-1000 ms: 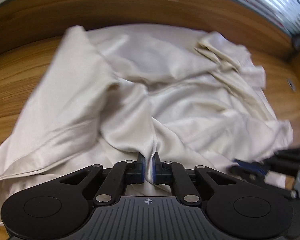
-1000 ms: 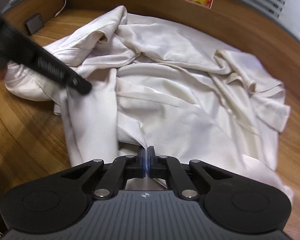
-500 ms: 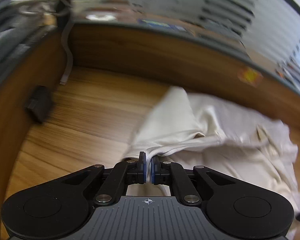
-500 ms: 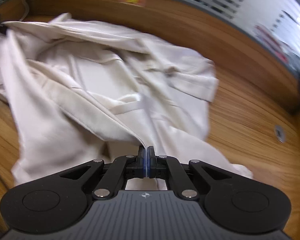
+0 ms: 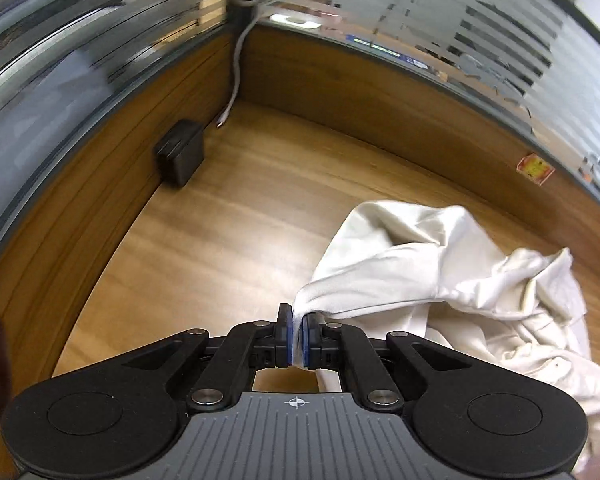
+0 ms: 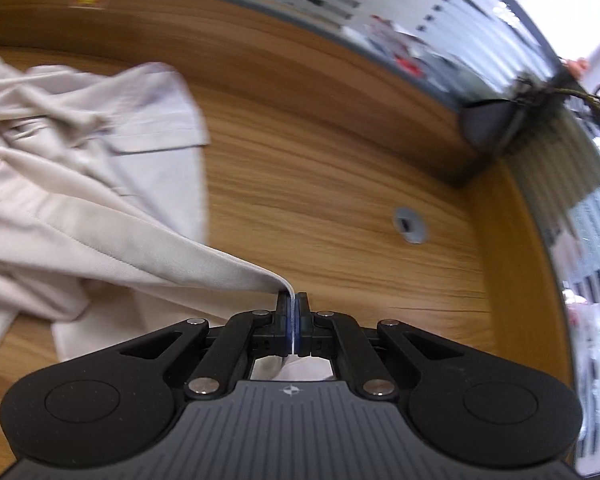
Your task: Fold clothes
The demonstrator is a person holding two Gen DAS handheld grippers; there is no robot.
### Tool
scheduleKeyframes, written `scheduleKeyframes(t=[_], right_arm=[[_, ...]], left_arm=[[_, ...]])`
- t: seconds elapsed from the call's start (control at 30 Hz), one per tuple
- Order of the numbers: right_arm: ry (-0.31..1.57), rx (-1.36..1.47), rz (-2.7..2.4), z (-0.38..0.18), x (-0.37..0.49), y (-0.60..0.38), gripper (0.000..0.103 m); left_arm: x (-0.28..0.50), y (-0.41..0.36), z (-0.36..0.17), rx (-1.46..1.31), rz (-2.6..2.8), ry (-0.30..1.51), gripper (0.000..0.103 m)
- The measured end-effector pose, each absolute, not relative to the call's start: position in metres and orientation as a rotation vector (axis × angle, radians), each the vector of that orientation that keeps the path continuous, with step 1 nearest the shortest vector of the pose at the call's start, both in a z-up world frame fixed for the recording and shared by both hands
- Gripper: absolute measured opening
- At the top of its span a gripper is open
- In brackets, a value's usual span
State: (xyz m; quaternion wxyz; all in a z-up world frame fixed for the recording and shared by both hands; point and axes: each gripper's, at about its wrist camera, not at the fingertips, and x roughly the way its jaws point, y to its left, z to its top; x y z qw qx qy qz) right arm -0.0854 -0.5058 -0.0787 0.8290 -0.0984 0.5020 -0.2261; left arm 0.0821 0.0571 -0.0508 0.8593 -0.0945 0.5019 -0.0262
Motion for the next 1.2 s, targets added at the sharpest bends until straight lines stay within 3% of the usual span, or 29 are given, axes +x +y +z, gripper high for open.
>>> scheduleKeyframes(t=[0.23,0.5,0.6,0.63,0.7,0.83,0.93,1.2], right_arm=[[1.055,-0.306,-0.572,-0.071,-0.056,-0.547,0.001],[1.062,-0.282,-0.472,-0.074,0.000,-0.539,0.003],[1.061,-0.202,-0.422,-0.073,0.002,-0.527,0.046],[1.056,-0.177,-0.404,-0.072,0.000,-0.521,0.051],[1.059,-0.123,-0.370,-0.072,-0.006,-0.507,0.052],[1.074,0.023,-0.321,-0.082,-0.025,-0.476,0.055],[1.089,0.104,-0.302,-0.093,-0.038,-0.452,0.068],[1.141,0.233,-0.398,-0.133,-0.074,-0.418,0.072]], left_arm=[[0.057,0.075,-0.032,-0.413,0.005,1.049,0.007],[0.067,0.066,-0.042,-0.308,0.084,1.005,0.007],[0.073,0.070,-0.052,-0.275,0.105,1.018,0.012],[0.074,0.072,-0.054,-0.267,0.109,1.032,0.017],[0.076,0.075,-0.057,-0.275,0.103,1.045,0.023],[0.071,0.070,-0.054,-0.257,0.030,1.020,0.045],[0.066,0.056,-0.050,-0.213,-0.053,1.012,0.048],[0.058,0.010,-0.049,-0.137,-0.289,1.037,0.060]])
